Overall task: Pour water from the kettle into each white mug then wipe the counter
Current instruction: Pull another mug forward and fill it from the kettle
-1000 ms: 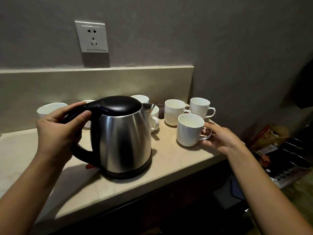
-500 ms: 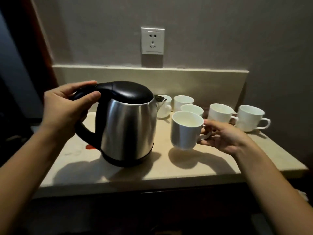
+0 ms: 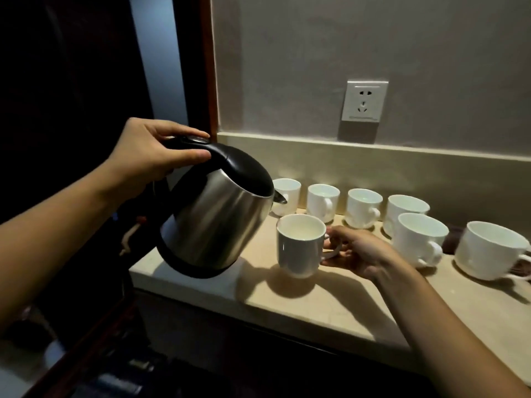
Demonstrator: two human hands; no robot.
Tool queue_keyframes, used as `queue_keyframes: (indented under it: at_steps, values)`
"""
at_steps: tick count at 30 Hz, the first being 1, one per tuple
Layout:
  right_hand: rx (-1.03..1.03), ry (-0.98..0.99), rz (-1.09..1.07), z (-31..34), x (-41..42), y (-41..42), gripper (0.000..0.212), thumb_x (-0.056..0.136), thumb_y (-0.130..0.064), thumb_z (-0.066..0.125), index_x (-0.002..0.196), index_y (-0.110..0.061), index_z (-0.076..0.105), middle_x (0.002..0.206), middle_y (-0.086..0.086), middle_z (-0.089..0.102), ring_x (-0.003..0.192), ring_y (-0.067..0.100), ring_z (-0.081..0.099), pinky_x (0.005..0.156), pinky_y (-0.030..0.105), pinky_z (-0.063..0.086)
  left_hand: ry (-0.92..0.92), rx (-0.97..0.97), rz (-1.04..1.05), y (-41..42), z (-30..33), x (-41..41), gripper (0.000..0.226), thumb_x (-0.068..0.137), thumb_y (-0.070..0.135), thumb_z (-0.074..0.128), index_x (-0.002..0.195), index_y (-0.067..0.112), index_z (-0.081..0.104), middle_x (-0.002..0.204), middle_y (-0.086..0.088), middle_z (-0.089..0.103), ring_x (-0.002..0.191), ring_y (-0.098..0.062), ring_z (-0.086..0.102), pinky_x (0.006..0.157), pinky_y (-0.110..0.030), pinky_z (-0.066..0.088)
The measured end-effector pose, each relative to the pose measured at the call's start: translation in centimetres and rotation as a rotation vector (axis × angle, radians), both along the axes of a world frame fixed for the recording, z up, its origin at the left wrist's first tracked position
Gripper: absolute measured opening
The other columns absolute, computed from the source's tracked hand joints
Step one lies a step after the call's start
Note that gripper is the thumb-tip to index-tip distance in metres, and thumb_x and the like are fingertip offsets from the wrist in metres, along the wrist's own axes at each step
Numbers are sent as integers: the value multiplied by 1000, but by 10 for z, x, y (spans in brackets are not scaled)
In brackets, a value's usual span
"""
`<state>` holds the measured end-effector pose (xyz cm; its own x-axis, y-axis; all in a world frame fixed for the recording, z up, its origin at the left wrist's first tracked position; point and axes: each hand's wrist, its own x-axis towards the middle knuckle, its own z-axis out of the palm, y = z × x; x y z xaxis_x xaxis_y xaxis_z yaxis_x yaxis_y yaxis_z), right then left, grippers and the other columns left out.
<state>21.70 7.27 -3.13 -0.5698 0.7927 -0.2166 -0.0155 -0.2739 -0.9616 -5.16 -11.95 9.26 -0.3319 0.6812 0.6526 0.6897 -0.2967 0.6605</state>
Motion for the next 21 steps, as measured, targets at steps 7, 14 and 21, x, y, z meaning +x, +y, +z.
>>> queue_keyframes:
  at_steps: [7, 14, 21]
  values:
    - [53, -22, 97, 3, -12, 4, 14, 87, -13, 61, 93, -2, 67, 75, 14, 67, 60, 24, 65, 66, 40, 59, 139, -107, -31, 7, 24, 4, 45, 58, 32, 79, 101, 21, 72, 91, 11, 75, 86, -4, 72, 73, -11, 52]
    - [67, -33, 91, 0, -10, 12, 13, 86, -15, 64, 90, -3, 68, 70, 13, 70, 59, 23, 68, 57, 35, 59, 298, -271, -68, 24, 42, 13, 50, 56, 42, 76, 101, 22, 72, 96, 2, 73, 88, -3, 70, 73, -10, 52]
    - [27, -76, 91, -7, -12, 11, 16, 86, -17, 64, 87, -2, 69, 70, 13, 71, 63, 25, 69, 58, 36, 58, 392, -356, -75, 31, 58, 23, 47, 51, 57, 73, 92, 35, 71, 97, 1, 74, 89, -11, 72, 78, -29, 60]
